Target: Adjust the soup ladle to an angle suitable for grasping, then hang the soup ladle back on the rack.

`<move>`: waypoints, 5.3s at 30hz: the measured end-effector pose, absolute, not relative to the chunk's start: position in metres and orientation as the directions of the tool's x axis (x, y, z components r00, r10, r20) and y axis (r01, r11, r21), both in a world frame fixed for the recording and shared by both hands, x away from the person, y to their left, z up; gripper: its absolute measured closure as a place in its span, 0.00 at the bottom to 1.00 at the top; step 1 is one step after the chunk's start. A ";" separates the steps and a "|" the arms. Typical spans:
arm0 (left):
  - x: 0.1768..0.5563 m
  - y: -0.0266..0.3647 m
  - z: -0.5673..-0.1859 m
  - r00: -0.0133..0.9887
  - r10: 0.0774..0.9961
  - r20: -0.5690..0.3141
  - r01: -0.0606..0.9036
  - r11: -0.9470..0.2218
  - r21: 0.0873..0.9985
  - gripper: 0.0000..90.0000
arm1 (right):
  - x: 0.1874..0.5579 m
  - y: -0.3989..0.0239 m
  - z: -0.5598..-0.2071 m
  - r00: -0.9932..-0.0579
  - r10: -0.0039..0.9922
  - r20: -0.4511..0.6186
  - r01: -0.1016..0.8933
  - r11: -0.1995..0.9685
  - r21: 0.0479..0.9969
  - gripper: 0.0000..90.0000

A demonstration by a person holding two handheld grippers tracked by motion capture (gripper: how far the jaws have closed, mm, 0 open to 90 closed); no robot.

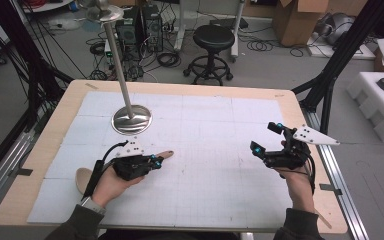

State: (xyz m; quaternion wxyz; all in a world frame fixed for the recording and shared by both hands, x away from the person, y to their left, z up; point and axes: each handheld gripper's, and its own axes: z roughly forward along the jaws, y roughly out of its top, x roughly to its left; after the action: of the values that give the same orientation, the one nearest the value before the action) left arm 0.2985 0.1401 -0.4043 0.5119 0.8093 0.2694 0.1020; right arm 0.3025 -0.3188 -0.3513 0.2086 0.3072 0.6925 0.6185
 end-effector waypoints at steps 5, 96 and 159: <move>0.298 0.158 -0.388 0.851 0.510 -0.128 0.318 -0.306 0.897 0.83 | 0.303 -0.319 -0.351 -0.723 0.686 0.088 0.164 0.046 0.985 0.00; 0.335 0.205 -0.411 0.936 0.352 0.010 0.321 -0.865 0.386 0.57 | 0.306 -0.323 -0.355 -0.728 0.678 0.099 0.177 0.046 0.983 0.00; 0.304 0.239 -0.361 0.825 0.563 -0.054 0.303 -0.359 0.883 0.87 | 0.306 -0.323 -0.358 -0.724 0.682 0.104 0.189 0.051 0.981 0.00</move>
State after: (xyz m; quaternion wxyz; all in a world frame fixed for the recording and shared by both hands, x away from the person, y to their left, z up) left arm 0.3039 0.2392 -0.3611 0.4996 0.8141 0.2659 0.1300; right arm 0.3059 -0.3234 -0.3577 0.2010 0.3127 0.6965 0.6137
